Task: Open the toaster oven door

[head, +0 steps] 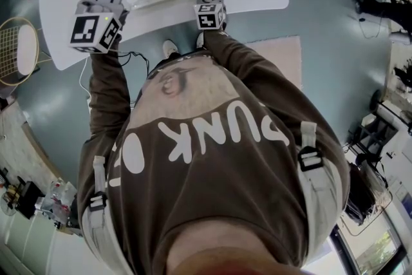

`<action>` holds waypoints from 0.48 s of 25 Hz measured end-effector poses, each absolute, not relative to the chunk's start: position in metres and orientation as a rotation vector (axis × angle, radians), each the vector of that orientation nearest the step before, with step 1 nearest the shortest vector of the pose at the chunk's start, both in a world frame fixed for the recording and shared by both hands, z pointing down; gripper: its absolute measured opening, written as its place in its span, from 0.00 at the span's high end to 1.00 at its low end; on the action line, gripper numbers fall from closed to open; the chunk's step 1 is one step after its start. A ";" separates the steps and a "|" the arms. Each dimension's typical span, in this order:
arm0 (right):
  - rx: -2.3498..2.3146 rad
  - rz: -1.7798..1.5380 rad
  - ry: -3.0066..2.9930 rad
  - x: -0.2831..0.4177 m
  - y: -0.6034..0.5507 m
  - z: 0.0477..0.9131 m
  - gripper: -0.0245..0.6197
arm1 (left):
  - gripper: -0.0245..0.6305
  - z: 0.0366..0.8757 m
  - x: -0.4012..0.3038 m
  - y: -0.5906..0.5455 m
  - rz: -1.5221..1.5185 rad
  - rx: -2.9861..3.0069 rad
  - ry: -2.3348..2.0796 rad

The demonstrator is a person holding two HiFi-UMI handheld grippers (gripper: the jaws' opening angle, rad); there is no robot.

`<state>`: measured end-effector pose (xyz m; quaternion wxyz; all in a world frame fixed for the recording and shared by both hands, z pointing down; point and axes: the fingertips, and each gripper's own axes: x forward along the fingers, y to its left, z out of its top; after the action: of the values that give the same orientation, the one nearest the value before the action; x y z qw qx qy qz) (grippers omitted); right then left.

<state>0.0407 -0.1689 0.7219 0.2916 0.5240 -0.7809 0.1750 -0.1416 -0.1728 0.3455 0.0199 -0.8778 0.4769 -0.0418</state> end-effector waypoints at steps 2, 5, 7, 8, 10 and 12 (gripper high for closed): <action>1.372 0.456 -2.093 0.043 -0.164 0.719 0.85 | 0.96 0.344 -0.141 -0.173 -0.127 -2.724 1.477; 1.369 0.418 -2.096 0.048 -0.157 0.713 0.91 | 0.96 0.342 -0.141 -0.173 -0.104 -2.728 1.484; 1.365 0.408 -2.099 0.051 -0.152 0.712 0.94 | 0.96 0.344 -0.141 -0.173 -0.105 -2.734 1.482; 1.363 0.401 -2.106 0.052 -0.151 0.711 0.93 | 0.96 0.345 -0.141 -0.173 -0.106 -2.735 1.480; 1.357 0.379 -2.129 0.054 -0.148 0.706 0.92 | 0.96 0.346 -0.140 -0.173 -0.103 -2.736 1.479; 1.342 0.354 -2.172 0.053 -0.143 0.688 0.91 | 0.96 0.346 -0.138 -0.173 -0.101 -2.737 1.479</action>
<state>0.0528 -0.1434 0.6883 0.2783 0.5001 -0.8094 0.1318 -0.1383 -0.1729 0.3459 0.0143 -0.8792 0.4751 -0.0324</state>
